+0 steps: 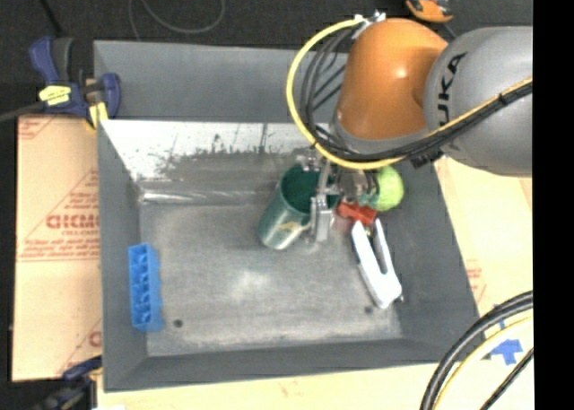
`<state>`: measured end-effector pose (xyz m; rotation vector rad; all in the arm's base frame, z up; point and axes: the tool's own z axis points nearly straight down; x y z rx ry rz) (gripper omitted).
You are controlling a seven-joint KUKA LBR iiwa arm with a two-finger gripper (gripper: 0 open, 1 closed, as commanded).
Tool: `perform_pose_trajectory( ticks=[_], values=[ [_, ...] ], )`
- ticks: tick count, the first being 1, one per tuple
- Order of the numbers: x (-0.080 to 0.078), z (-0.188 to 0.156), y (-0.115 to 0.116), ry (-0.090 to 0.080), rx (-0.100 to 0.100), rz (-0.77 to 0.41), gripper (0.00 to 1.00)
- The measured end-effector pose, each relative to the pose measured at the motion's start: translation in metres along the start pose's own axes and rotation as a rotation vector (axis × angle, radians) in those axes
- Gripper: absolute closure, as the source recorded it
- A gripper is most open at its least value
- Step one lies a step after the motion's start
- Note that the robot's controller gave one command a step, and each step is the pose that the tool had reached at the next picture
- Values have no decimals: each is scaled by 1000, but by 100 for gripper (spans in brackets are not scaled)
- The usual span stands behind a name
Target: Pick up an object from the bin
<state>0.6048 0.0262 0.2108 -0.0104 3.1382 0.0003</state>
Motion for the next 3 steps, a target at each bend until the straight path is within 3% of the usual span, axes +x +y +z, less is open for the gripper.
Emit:
perform_pose_trajectory(
  ticks=[1, 2, 3],
  values=[
    [-25, 26, -7, -7, -1, 15, 0],
    [-34, 56, -43, -1, 0, 9, 0],
    [-33, 84, -67, -1, 2, -37, 0]
  ],
)
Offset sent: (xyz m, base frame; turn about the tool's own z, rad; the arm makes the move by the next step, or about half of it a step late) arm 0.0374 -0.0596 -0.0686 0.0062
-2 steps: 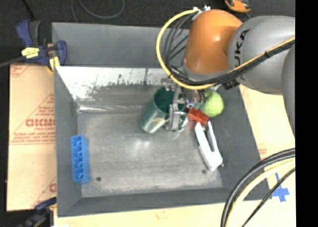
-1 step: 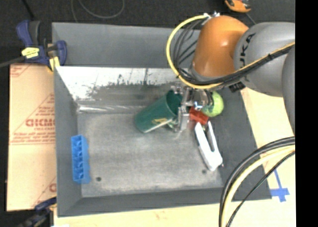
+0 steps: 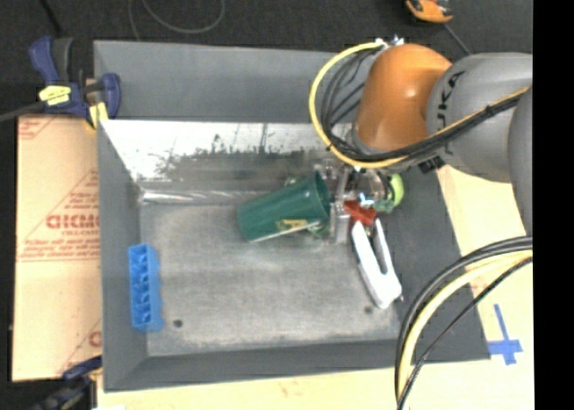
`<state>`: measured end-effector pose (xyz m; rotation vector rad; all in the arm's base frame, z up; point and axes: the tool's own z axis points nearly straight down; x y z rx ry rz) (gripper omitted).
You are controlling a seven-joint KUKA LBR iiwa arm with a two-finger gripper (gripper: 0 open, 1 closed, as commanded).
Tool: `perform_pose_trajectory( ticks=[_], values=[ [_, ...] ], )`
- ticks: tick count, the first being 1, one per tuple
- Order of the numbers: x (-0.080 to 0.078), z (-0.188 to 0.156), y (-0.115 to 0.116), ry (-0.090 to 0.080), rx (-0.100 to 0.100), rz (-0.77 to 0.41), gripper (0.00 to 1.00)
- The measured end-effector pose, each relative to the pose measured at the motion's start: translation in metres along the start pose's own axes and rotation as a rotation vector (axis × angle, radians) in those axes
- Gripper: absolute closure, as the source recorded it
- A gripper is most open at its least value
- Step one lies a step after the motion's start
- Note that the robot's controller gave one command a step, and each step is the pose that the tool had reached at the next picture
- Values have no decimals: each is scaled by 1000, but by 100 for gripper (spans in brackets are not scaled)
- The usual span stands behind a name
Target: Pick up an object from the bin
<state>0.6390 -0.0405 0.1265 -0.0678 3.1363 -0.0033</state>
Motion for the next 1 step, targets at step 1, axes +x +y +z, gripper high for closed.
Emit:
perform_pose_trajectory(
  ticks=[1],
  values=[
    [-9, 22, -4, -4, 0, -8, 0]
  ],
)
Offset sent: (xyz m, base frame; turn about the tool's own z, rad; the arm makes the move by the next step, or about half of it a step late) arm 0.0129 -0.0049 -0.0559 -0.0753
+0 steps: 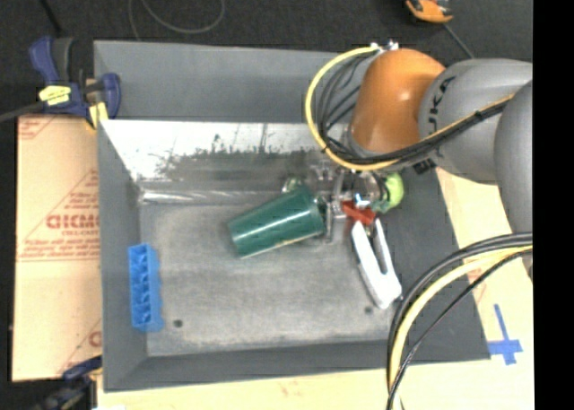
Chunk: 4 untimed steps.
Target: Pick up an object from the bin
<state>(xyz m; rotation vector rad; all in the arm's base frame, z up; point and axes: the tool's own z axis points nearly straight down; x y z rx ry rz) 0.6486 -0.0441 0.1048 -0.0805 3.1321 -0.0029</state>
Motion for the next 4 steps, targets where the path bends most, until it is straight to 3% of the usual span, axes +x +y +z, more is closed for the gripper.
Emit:
perform_pose_trajectory(
  ticks=[1, 2, 3, 4],
  values=[
    [-1, 4, 0, -1, 0, -7, 0],
    [8, -13, 5, 4, -1, -117, 0],
    [-16, 21, 29, -24, 4, -71, 100],
    [-11, 29, 31, -6, 0, -73, 0]
  ],
)
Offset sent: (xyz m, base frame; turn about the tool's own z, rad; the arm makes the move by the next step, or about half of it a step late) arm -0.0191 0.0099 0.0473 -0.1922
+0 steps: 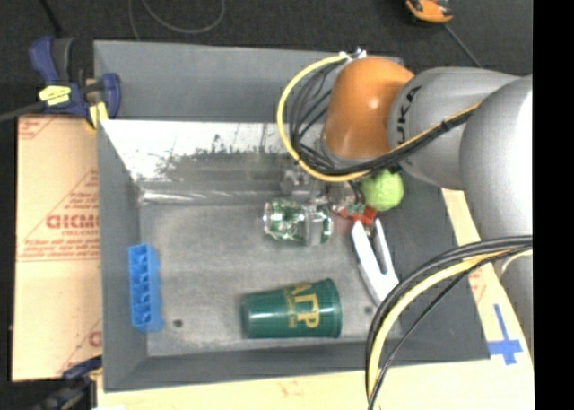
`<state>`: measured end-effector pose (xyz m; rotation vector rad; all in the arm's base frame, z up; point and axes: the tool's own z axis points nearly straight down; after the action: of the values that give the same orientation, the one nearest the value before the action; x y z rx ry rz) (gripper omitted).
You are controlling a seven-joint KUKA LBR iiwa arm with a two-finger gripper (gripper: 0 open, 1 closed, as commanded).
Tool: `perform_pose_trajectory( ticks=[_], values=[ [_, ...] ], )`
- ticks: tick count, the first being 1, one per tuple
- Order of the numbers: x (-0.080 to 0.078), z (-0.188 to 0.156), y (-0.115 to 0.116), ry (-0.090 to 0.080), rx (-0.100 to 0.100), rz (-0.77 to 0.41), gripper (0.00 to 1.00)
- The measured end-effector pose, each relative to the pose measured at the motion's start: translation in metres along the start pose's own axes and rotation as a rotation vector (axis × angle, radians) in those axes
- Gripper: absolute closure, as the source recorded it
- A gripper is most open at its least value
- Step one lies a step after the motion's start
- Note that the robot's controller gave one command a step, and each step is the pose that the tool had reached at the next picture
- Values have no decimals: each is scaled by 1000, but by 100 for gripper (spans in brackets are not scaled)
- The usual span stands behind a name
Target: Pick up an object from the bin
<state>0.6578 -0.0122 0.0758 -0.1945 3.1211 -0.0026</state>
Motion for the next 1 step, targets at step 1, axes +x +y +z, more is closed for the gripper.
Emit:
perform_pose_trajectory(
  ticks=[1],
  values=[
    [0, -1, 1, 1, -2, 1, 100]
  ],
)
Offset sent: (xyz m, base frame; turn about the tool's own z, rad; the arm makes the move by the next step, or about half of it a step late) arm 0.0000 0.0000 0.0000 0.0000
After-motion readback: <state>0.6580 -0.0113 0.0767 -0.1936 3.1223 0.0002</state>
